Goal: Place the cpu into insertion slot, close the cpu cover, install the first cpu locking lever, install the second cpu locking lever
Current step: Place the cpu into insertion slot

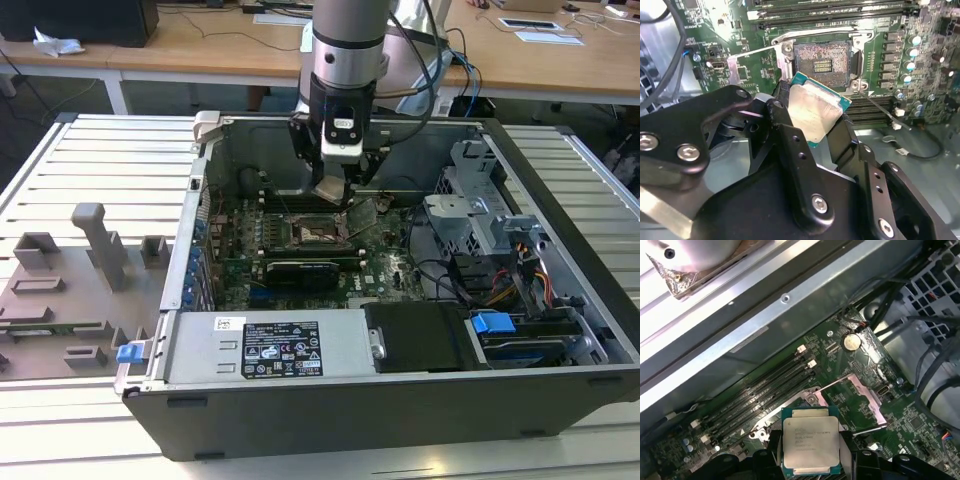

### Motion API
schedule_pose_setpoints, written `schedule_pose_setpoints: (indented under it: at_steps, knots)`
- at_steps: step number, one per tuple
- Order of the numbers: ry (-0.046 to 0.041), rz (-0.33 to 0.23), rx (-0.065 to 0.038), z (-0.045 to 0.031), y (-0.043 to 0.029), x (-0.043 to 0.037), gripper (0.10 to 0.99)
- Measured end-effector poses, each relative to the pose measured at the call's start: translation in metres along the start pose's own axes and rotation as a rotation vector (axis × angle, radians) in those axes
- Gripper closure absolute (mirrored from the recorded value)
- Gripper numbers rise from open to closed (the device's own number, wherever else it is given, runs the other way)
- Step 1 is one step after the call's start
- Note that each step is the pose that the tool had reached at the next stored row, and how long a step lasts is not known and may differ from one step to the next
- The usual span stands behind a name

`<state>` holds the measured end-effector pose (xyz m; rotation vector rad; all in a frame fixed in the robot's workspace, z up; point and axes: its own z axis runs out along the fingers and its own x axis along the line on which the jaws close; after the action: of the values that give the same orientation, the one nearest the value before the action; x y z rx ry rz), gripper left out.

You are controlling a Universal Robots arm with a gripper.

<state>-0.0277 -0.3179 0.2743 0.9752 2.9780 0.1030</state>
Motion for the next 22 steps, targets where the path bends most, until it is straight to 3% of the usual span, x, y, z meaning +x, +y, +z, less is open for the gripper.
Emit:
schedule_pose_setpoints:
  at_steps: [22]
  knots:
    - [-0.0229,0.307,-0.001,0.0007,0.0000,0.0000,0.541]
